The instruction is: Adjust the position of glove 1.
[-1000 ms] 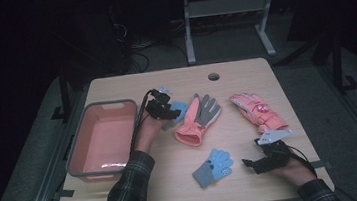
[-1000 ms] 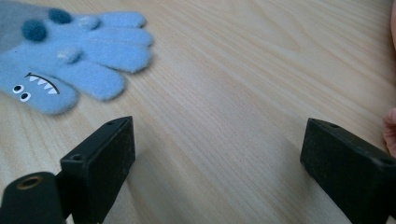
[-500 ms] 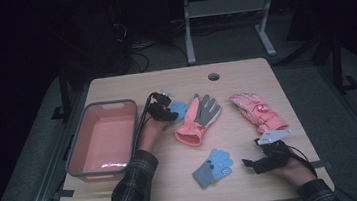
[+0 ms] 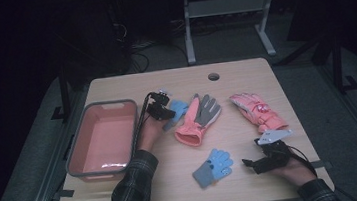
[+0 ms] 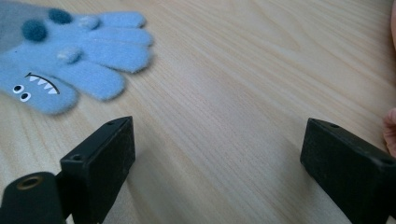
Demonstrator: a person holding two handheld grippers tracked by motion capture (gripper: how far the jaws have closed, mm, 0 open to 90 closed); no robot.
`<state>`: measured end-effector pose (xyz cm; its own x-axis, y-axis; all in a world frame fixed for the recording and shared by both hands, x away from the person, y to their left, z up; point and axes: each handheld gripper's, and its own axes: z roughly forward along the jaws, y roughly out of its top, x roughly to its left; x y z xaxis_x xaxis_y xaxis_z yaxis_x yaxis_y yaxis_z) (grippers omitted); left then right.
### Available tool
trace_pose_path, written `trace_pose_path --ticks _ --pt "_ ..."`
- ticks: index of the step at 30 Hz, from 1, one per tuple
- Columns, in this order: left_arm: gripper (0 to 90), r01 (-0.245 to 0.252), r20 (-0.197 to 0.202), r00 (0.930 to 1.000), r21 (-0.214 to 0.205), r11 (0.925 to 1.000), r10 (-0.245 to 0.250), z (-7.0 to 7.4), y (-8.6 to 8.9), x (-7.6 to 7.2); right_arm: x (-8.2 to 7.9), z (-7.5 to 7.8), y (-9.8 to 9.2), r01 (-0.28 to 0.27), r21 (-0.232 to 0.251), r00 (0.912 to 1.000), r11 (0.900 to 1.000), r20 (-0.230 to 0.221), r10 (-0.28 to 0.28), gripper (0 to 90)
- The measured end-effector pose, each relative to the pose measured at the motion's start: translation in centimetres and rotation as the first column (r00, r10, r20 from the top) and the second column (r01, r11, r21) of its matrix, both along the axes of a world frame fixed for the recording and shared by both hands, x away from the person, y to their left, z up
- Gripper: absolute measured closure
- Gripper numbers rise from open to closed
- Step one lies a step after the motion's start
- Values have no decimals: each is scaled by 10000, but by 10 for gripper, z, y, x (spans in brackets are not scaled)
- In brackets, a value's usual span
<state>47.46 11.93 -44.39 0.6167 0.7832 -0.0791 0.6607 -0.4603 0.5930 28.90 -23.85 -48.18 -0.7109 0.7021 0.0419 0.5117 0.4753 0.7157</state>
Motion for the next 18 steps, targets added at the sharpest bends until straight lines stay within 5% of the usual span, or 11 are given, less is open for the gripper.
trace_pose_path --ticks 9,18 --pt "871 -60 431 9990 -684 9976 89 40 7 -10 0 0 0 4 0 10000 10000 -6 -4 93" --pt "873 595 432 9975 -953 9937 -556 64 13 -29 0 0 0 0 -1 10000 10000 0 0 93"
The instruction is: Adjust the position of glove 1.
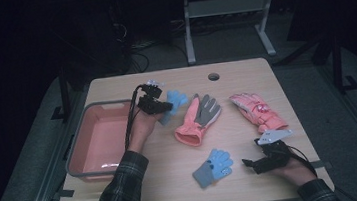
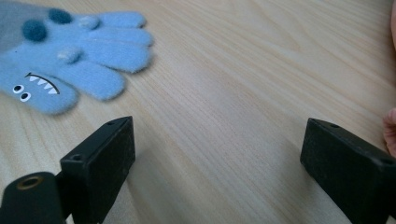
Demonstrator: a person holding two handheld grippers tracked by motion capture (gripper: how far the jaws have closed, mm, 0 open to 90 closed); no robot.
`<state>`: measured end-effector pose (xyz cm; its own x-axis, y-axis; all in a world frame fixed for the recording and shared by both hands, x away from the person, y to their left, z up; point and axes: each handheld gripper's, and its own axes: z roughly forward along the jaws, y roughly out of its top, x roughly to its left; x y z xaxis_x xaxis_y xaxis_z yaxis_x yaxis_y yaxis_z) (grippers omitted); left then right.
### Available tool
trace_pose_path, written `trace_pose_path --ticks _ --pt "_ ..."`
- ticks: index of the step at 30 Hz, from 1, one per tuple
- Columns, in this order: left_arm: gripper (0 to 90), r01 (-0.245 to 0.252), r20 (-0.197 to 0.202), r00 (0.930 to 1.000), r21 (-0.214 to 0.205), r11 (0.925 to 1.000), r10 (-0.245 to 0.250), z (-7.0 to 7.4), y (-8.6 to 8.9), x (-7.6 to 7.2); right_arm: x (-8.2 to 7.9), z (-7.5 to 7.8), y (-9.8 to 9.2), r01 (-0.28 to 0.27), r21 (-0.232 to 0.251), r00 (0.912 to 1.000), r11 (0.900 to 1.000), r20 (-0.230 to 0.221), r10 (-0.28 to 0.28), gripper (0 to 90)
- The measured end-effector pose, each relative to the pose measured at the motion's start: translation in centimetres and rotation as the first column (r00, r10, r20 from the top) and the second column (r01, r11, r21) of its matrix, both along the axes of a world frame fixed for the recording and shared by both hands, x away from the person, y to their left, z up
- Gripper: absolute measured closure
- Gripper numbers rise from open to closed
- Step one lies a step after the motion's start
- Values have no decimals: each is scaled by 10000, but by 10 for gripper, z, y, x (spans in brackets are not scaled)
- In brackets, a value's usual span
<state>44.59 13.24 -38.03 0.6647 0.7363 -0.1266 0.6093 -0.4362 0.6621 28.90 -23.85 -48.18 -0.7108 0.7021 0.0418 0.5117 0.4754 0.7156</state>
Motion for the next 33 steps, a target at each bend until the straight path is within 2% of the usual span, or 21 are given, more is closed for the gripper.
trace_pose_path --ticks 4,8,10,13,18,24,27,28,29,32,33 --pt "873 451 168 9988 -69 9990 -450 11 -3 -13 0 0 0 0 -2 10000 10000 4 0 93" --pt "873 827 194 9965 -418 9957 -819 21 -5 -28 0 0 0 -1 -2 10000 10000 2 1 93" --pt "872 991 171 9950 -628 9931 -982 24 -7 -35 0 0 0 0 -3 10000 10000 1 0 93" --pt "872 1282 175 9917 -669 9895 -1273 25 -8 -45 0 0 0 -1 -3 10000 10000 4 1 93" --pt "872 1629 159 9866 -925 9823 -1621 23 -12 -60 0 0 0 0 -1 10000 10000 2 0 93" --pt "872 2135 185 9769 -722 9743 -2127 18 -21 -81 0 0 0 -3 -2 10000 10000 6 3 93" --pt "872 2264 122 9740 -811 9707 -2261 13 -27 -91 0 0 0 -1 0 10000 10000 8 1 93" --pt "872 2383 67 9711 -778 9681 -2385 12 -28 -94 0 0 0 -2 0 10000 10000 8 2 93" --pt "872 2343 36 9720 -878 9682 -2349 10 -30 -96 0 0 0 2 -1 10000 10000 4 -2 93" --pt "872 2513 -2 9677 -854 9641 -2522 7 -35 -105 0 0 0 -2 2 10000 10000 4 2 93" --pt "872 2492 -19 9681 -901 9642 -2504 5 -36 -108 0 0 0 0 6 10000 10000 2 0 94"
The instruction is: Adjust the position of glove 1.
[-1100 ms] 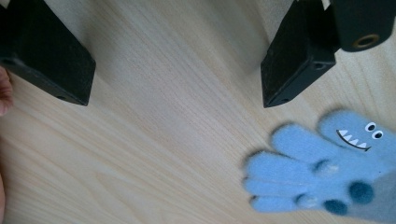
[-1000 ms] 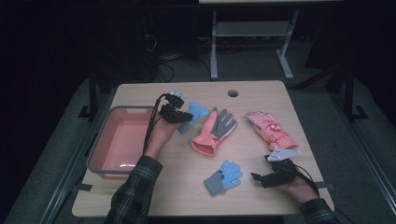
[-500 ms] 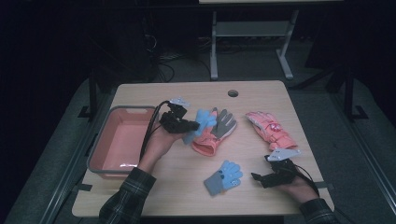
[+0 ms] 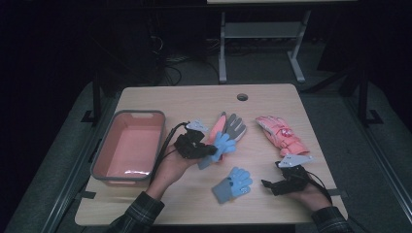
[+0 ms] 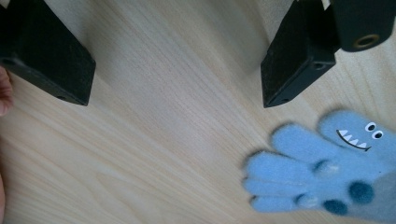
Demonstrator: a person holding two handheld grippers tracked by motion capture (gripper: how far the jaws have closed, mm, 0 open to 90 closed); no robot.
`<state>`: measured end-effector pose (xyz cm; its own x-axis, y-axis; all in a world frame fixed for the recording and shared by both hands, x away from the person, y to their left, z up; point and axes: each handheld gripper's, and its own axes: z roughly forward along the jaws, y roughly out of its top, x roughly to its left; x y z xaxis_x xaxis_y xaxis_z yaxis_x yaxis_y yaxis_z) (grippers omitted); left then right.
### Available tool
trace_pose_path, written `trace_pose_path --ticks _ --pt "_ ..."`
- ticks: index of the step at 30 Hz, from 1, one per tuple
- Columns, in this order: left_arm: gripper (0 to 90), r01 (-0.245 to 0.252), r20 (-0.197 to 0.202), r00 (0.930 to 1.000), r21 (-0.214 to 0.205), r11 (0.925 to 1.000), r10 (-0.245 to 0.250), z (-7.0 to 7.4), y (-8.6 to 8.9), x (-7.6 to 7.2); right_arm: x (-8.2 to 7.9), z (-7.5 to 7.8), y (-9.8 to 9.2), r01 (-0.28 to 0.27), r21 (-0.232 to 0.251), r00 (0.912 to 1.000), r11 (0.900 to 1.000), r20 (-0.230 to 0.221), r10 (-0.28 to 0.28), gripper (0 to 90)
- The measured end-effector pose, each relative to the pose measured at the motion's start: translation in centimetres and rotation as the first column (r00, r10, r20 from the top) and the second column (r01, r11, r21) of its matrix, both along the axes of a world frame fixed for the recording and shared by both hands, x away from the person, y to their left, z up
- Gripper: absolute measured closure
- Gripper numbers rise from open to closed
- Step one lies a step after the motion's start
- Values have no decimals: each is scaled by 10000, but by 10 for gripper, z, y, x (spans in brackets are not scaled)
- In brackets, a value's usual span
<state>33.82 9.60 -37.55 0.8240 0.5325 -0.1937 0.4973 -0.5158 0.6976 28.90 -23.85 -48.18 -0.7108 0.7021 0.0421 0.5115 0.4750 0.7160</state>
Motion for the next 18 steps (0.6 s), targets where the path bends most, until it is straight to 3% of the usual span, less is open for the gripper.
trace_pose_path --ticks 7,18 --pt "872 242 -242 9994 128 9996 -239 -13 -11 -16 0 0 0 5 1 10000 10000 -2 -5 93" --pt "872 859 -674 9945 824 9929 -804 -34 -29 -28 0 0 0 4 -2 10000 10000 -5 -4 93"
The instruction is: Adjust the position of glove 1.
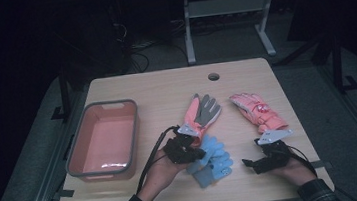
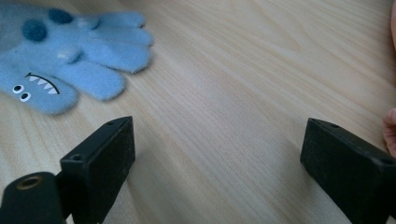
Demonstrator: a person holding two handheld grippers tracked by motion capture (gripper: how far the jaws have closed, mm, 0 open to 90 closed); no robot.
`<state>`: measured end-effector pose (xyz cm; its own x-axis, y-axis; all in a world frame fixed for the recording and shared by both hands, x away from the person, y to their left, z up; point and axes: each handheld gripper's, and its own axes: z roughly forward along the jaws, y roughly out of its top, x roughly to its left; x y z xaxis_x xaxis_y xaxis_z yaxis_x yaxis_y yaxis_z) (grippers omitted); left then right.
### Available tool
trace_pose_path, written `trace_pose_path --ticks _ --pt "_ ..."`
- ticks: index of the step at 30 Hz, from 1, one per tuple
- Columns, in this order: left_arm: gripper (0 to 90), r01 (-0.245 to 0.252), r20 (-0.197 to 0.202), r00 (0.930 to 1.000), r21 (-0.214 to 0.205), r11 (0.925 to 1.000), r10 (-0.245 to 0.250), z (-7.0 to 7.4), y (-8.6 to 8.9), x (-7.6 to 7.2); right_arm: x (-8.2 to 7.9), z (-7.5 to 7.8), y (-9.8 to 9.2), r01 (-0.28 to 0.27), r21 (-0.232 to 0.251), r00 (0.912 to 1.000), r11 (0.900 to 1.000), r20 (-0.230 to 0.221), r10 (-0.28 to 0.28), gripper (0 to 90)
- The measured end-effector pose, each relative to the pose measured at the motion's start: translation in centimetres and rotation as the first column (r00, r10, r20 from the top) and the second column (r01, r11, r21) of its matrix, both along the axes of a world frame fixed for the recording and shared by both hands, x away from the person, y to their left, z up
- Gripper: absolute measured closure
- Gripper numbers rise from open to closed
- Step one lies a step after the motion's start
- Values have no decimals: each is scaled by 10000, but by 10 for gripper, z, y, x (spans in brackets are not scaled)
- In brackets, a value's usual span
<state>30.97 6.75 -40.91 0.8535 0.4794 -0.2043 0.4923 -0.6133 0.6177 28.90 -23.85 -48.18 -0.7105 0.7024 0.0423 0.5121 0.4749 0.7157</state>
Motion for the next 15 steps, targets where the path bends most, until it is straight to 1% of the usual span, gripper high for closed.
trace_pose_path --ticks 1,3,4,5,6,7,10,11,15 --pt "871 59 -22 10000 81 9999 -58 -1 0 0 0 0 0 3 1 10000 10000 -6 -3 93" --pt "871 -68 -117 9999 19 10000 68 -2 -1 -1 0 0 0 4 1 10000 10000 -3 -4 93" --pt "871 32 -88 10000 93 10000 -31 -3 -2 -1 0 0 0 2 -1 10000 10000 -1 -2 93" --pt "871 -78 -151 9999 -13 10000 78 -4 -4 -3 0 0 0 5 1 10000 10000 -4 -5 93" --pt "870 -8 -179 9998 31 10000 8 -5 -6 -5 0 0 0 3 0 10000 10000 -1 -3 93" --pt "870 94 -138 9999 173 9998 -92 -7 -8 -6 0 0 0 -1 -2 10000 10000 0 1 93" --pt "869 103 -226 9997 173 9998 -99 -10 -14 -9 0 0 0 1 -5 10000 10000 1 -1 93" --pt "869 218 -230 9995 308 9993 -211 -10 -15 -9 0 0 0 -1 -3 10000 10000 -1 1 93" --pt "852 307 -302 9991 346 9989 -297 -16 -19 -10 0 0 0 -7 -6 10000 10000 6 7 93"
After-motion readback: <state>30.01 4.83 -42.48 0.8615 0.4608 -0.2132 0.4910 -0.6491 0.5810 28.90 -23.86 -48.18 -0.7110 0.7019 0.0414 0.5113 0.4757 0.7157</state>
